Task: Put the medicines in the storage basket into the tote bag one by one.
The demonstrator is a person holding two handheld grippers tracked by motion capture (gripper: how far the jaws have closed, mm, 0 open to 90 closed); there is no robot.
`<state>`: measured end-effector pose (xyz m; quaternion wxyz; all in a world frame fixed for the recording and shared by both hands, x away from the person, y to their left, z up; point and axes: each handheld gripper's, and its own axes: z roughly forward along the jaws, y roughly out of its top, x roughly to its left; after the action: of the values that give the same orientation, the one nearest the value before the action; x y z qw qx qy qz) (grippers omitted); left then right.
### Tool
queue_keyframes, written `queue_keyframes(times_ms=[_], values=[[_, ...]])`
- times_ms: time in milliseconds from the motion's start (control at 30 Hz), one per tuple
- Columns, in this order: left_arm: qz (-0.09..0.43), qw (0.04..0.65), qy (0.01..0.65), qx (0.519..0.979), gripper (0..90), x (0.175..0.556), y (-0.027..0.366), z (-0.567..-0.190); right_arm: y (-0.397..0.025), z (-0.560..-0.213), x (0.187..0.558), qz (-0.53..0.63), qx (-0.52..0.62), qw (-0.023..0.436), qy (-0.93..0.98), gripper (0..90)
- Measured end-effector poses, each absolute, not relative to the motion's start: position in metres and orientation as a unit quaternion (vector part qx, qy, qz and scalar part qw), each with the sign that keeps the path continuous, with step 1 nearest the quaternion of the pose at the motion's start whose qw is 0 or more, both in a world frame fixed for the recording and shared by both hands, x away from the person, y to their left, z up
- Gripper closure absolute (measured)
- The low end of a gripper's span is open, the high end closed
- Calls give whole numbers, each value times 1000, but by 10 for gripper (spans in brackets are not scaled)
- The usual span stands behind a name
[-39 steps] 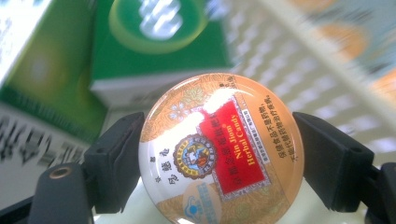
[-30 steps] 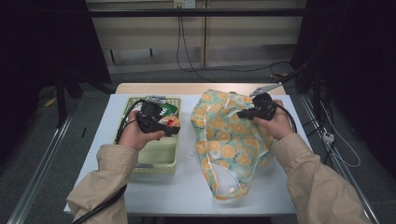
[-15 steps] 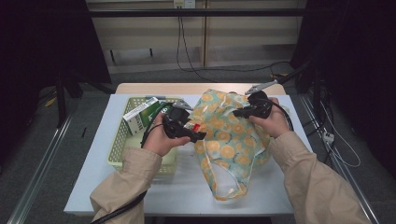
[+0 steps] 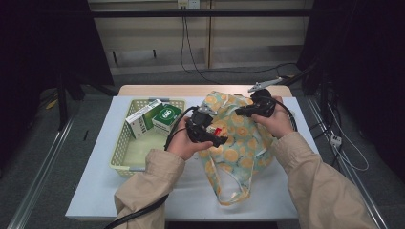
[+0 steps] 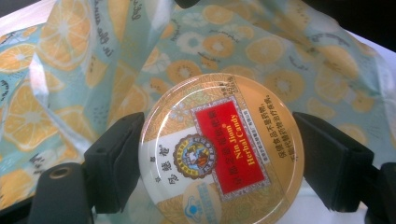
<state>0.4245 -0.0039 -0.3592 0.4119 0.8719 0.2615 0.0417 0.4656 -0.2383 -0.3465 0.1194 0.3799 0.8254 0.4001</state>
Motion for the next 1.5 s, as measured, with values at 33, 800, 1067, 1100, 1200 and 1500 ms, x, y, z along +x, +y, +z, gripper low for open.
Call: queue_keyframes(times_ms=[33,800,1067,1100,1200,1500], values=[[52,407,266,872,204,424,-7,-360,-239,-347,465,399,380,120,825,899],[57,400,308,861,204,458,-41,-404,-245,-350,462,408,378,109,824,899],[84,419,317,847,202,481,-59,-404,-245,-349,463,407,382,110,822,899],[94,428,323,839,200,485,-62,-404,-246,-349,463,408,384,111,821,899],[94,423,329,839,147,493,-67,-407,-248,-349,463,408,390,114,818,899],[74,412,305,855,135,473,-47,-392,-248,-356,462,398,392,111,822,899]])
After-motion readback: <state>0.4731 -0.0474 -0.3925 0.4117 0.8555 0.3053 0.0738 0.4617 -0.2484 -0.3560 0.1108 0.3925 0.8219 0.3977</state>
